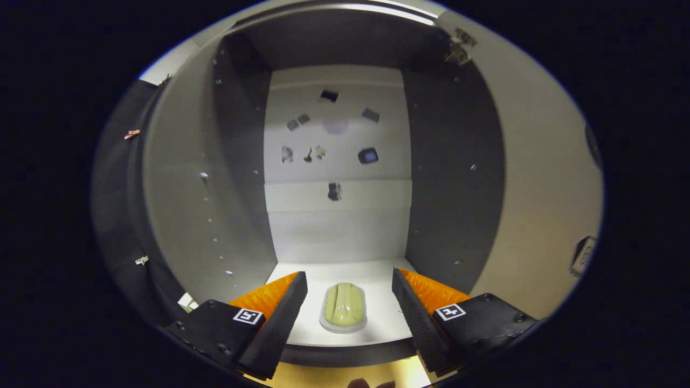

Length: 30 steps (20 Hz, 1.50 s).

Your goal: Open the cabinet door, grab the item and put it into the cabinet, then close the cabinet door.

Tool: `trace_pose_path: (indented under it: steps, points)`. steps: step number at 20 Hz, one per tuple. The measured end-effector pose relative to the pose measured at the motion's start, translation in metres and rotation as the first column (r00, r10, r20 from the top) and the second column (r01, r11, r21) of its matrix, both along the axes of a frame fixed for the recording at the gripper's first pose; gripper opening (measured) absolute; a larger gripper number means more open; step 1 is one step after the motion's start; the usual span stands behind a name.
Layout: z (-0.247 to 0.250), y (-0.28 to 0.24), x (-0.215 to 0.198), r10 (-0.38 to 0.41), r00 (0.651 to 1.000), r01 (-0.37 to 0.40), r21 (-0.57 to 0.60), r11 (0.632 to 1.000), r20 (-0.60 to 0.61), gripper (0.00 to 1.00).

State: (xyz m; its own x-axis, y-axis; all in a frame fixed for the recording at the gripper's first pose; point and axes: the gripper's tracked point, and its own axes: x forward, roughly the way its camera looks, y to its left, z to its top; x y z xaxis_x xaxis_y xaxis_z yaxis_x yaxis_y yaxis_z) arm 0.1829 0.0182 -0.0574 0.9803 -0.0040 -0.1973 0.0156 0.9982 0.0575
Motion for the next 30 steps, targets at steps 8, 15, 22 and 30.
trace_pose_path:
  steps: [8,15,22,30]
  points:
    - [0.070,-0.028,-0.131,0.031,0.989,-0.028,-0.021,0.999,0.145,0.99]
    - [0.069,-0.052,-0.250,0.087,0.986,-0.090,0.010,0.996,0.142,0.99]
    - [0.055,-0.091,-0.338,0.108,0.988,-0.115,0.054,0.992,0.111,1.00]
    - [0.075,-0.199,-0.386,-0.035,0.991,0.031,0.035,0.999,0.133,0.99]
